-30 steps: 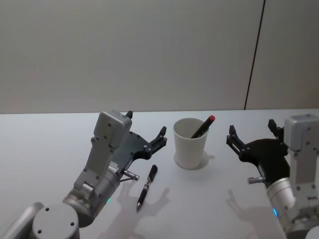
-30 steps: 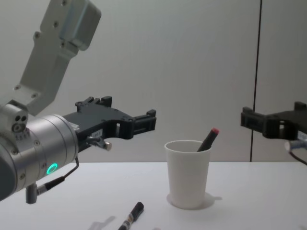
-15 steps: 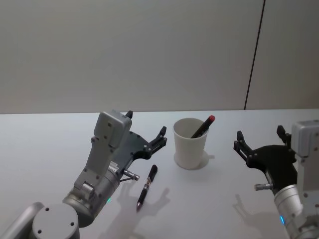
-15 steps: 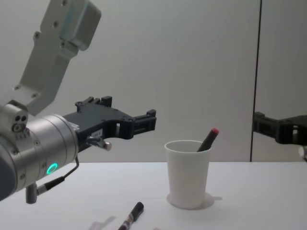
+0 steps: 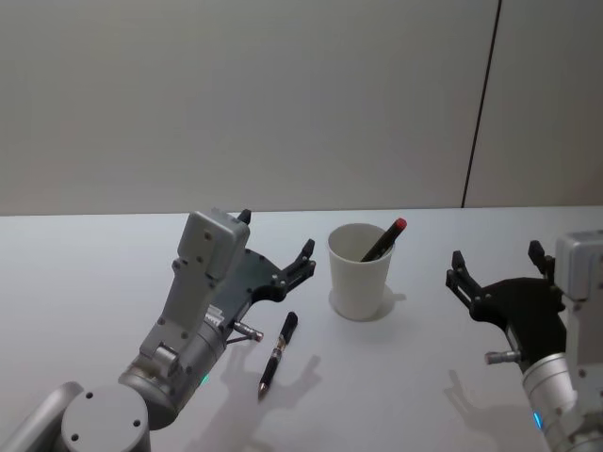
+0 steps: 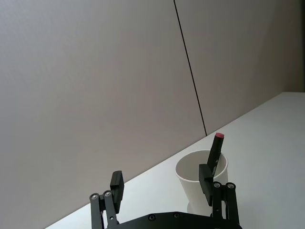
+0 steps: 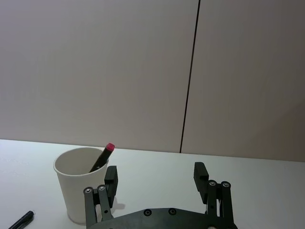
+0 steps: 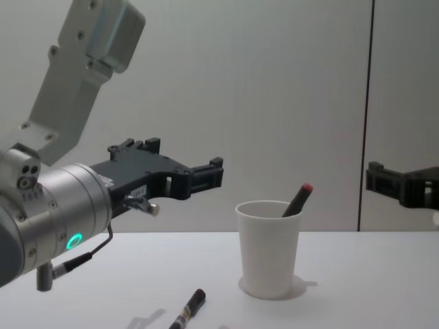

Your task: Place the pen into the pen holder.

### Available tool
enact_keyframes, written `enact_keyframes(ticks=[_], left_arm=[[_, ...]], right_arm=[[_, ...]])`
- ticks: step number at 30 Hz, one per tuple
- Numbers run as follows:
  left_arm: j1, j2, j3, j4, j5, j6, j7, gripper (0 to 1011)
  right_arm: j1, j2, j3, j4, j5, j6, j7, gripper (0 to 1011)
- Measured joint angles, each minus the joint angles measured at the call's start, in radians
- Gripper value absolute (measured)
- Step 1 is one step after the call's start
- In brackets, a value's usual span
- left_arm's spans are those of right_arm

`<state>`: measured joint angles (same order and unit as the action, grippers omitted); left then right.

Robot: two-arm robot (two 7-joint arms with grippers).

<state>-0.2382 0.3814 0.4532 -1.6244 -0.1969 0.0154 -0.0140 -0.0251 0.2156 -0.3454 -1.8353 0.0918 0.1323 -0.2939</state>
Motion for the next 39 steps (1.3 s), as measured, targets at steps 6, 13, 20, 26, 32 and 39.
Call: enact_keyframes(ticks=[6,13,20,26,32,39], left_arm=[[-0.003,0.0,-0.004,0.002,0.006,0.014,-0.012,1004],[-0.007,0.002,-0.01,0.004,0.008,0.05,-0.029,1004],[-0.012,0.006,-0.018,0.003,0.006,0.119,-0.048,1004],[-0.018,0.008,-0.028,-0.003,-0.011,0.205,-0.06,1004],[-0.023,0.008,-0.039,-0.01,-0.047,0.3,-0.064,1004],[-0.026,0.004,-0.052,-0.021,-0.097,0.405,-0.052,1004]], right_arm=[[-0.003,0.001,0.001,-0.003,0.0,0.002,-0.002,1002],[-0.004,0.001,0.001,-0.005,0.0,0.003,-0.003,1002],[-0.005,0.002,0.001,-0.006,0.0,0.003,-0.004,1002],[-0.005,0.002,0.001,-0.006,0.0,0.004,-0.004,1002],[-0.006,0.002,0.001,-0.007,0.0,0.004,-0.004,1002],[-0.006,0.002,0.001,-0.007,0.0,0.004,-0.004,1002]])
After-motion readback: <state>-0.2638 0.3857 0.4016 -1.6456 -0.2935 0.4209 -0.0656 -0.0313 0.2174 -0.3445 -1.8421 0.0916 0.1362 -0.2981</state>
